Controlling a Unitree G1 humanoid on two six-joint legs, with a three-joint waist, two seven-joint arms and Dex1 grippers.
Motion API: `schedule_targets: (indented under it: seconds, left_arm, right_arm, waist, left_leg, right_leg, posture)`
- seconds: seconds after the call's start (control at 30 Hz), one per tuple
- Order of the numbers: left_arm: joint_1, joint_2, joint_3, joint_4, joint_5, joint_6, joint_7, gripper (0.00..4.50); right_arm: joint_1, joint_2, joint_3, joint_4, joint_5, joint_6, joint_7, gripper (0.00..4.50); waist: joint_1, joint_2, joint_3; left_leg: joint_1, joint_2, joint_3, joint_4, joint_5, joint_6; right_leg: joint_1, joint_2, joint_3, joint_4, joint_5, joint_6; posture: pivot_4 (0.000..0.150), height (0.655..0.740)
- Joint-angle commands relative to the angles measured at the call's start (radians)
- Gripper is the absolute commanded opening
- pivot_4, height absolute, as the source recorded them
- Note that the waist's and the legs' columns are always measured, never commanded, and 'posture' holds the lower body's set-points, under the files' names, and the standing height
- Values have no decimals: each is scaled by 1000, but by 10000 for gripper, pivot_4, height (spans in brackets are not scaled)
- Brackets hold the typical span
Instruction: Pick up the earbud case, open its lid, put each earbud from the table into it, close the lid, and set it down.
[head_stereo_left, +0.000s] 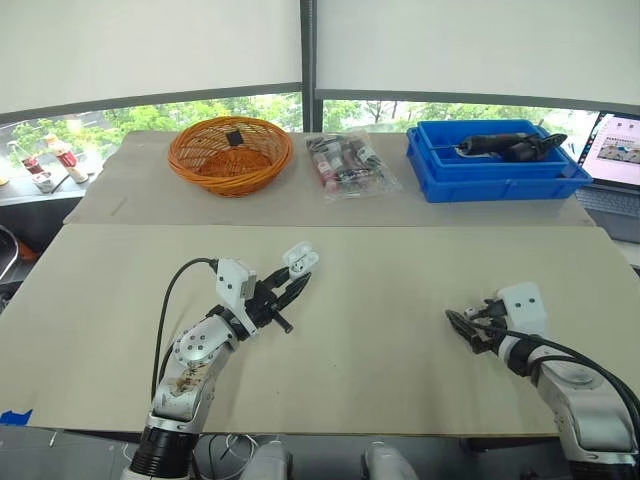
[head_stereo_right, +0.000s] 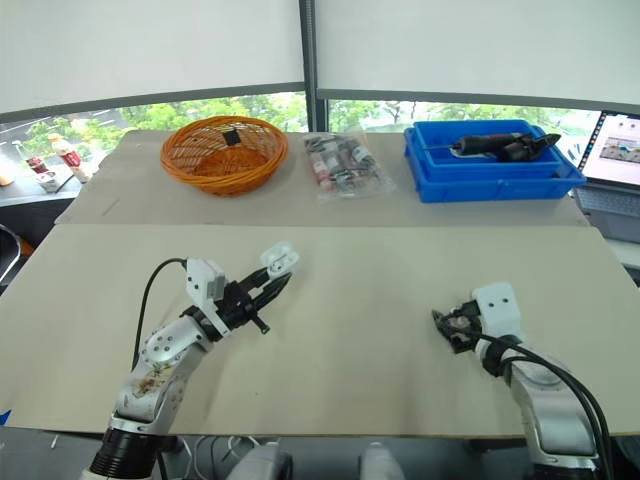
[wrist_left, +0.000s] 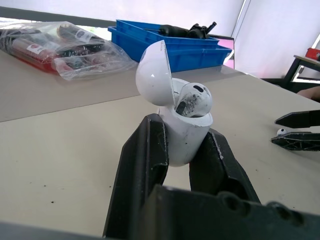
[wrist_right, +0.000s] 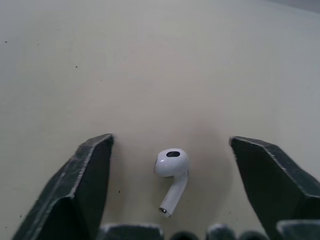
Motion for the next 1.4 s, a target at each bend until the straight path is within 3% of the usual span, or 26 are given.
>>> schedule_targets:
  seconds: [0.03, 0.27, 0.37, 0.53, 0.67, 0.8, 1.07, 1.4]
  left_arm:
    - [-5, 0, -1, -41, -7, -5, 4, 5794]
    - [-5, 1, -1, -44, -7, -4, 5, 5794]
    - [-3, 0, -2, -49, -7, 0, 6, 5794]
    - [16, 0, -4, -67, -7, 6, 11, 5794]
    - [55, -2, -6, -99, -3, 15, 27, 5794]
    - [96, -9, -17, -135, 2, 21, 49, 5794]
    - [140, -2, -24, -181, 2, 32, 71, 5794]
    - [142, 12, -17, -191, -6, 47, 72, 5794]
  right_arm:
    - [31, 6, -41, -14, 24, 82, -24, 26492]
    - [62, -10, -50, -88, 73, 166, -2, 3324]
    - [55, -65, -23, -105, 81, 156, 60, 3310]
    - [-13, -330, 100, -117, 77, 29, 377, 3310]
    - [-43, -574, 206, -55, 20, -249, 728, 3310]
    - [-97, -720, 317, 101, -91, -594, 965, 3310]
    - [-204, -773, 434, 363, -250, -1000, 1106, 3310]
    - [-228, -761, 460, 426, -272, -1078, 1108, 3310]
  waist:
    - [2, 0, 0]
    - [5, 0, 0]
    - [4, 0, 0]
    - [-7, 0, 0]
    - [-9, 0, 0]
    - [-6, 0, 0]
    - [-7, 0, 0]
    - [-4, 0, 0]
  left_leg:
    - [0, 0, 0, 0, 0, 0]
    - [0, 0, 0, 0, 0, 0]
    - [0, 0, 0, 0, 0, 0]
    - [0, 0, 1, 0, 0, 0]
    - [0, 1, 0, 0, 0, 0]
    - [0, 1, 1, 0, 0, 0]
    - [1, 1, 2, 1, 0, 0]
    - [1, 1, 1, 1, 0, 0]
  right_leg:
    - [0, 0, 0, 0, 0, 0]
    - [0, 0, 0, 0, 0, 0]
    - [0, 0, 0, 0, 0, 0]
    - [0, 1, 0, -1, 0, 0]
    - [0, 1, 0, -2, 0, 0]
    - [1, 0, 0, -3, 0, 0]
    - [1, 0, 0, -2, 0, 0]
    - [2, 0, 0, -2, 0, 0]
  posture:
    - [1500, 7400]
    - [1500, 7400]
    - [1500, 7400]
    - [1500, 7400]
    - [1500, 7400]
    - [1500, 7400]
    - [1500, 7400]
    - [1500, 7400]
